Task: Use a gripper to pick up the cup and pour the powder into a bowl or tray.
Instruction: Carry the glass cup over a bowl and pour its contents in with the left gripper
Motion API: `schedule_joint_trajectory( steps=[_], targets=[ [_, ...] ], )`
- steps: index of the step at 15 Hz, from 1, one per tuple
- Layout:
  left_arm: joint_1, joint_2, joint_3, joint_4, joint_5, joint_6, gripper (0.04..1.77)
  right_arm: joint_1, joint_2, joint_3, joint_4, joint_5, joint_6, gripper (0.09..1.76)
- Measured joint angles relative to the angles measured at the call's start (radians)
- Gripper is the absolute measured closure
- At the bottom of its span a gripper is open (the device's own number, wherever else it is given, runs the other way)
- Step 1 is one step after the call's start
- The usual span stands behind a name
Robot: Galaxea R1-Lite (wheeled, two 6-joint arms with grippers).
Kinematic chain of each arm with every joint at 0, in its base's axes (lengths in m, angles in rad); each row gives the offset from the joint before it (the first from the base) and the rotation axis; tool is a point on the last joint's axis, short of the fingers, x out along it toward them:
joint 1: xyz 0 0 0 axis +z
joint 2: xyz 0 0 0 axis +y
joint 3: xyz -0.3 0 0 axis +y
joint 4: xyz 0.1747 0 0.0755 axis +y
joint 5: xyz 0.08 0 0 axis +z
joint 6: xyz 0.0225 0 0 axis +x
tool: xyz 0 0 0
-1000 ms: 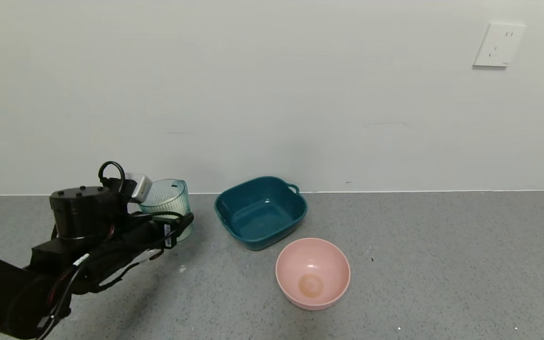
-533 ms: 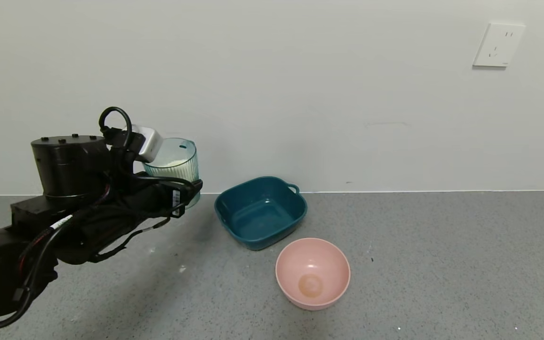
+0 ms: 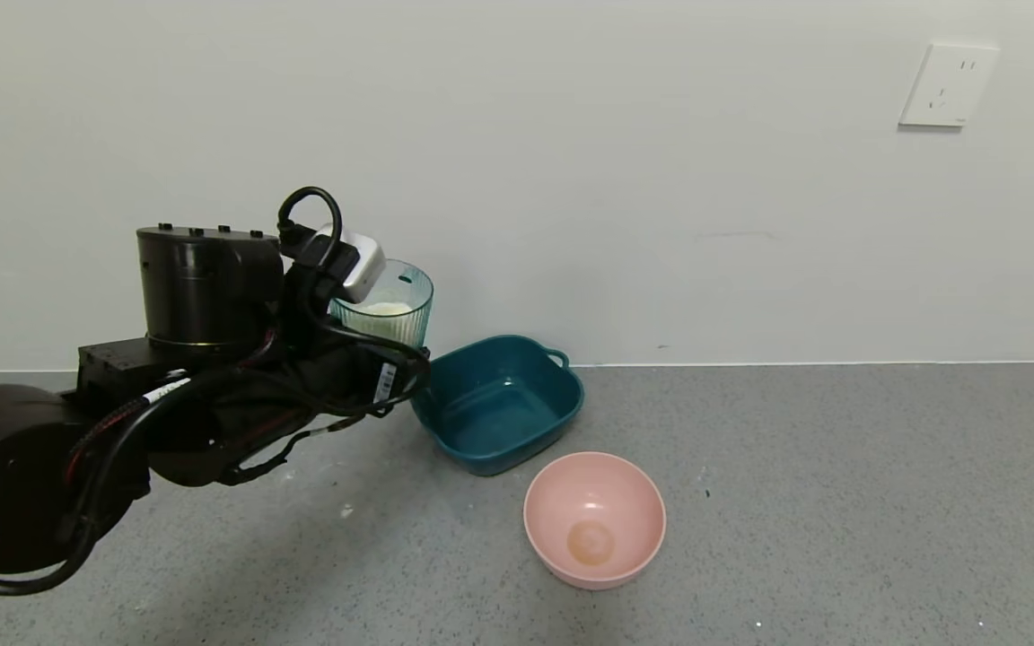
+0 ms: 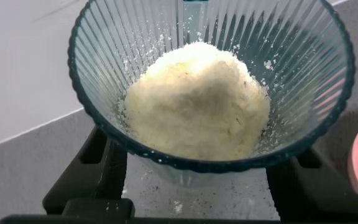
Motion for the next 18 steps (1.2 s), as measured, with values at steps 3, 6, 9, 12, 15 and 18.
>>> schedule_joint_trajectory(
  steps=[3,6,9,12,15,18],
  targets=[
    [-0.048,0.023,-0.001,0.000,0.069,0.086,0.54,0.000,0.000,0.000,0.000,0.000,0.000,0.15],
    [-0.106,0.055,-0.013,-0.010,0.143,0.205,0.54,0.000,0.000,0.000,0.000,0.000,0.000,0.15],
    [-0.137,0.080,-0.024,-0.007,0.148,0.315,0.54,0.000,0.000,0.000,0.000,0.000,0.000,0.15],
    [-0.158,0.110,-0.029,-0.009,0.153,0.382,0.54,0.000,0.000,0.000,0.000,0.000,0.000,0.14],
    [-0.182,0.143,-0.039,-0.004,0.182,0.431,0.54,0.000,0.000,0.000,0.000,0.000,0.000,0.14],
    [-0.210,0.177,-0.048,-0.006,0.214,0.496,0.54,0.000,0.000,0.000,0.000,0.000,0.000,0.14]
  ],
)
